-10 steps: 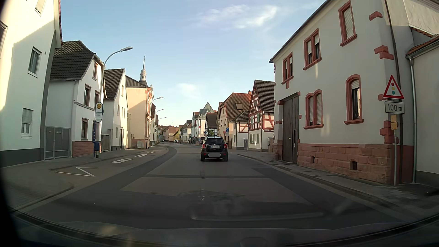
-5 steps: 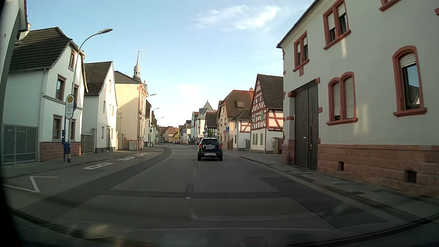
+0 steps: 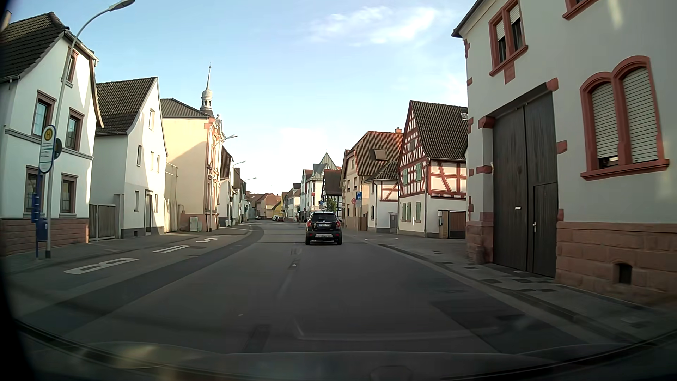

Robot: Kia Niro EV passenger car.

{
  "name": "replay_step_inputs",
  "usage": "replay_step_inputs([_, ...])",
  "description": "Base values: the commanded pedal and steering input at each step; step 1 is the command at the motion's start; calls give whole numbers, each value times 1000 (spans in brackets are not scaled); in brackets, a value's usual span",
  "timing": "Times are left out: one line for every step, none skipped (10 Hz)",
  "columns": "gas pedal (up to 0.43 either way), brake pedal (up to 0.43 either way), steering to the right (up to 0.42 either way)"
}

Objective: Follow the waypoints while adhering to traffic rules and regulations

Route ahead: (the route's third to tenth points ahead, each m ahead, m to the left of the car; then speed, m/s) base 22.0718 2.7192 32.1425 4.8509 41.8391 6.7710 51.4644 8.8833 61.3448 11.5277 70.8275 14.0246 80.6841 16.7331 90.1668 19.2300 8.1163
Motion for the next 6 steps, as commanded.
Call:
replay_step_inputs([177, 30, -26])
replay_step_inputs([177, 30, -27])
replay_step_inputs([177, 30, -28])
replay_step_inputs([177, 30, -28])
replay_step_inputs([177, 30, -27])
replay_step_inputs([177, 30, -28])
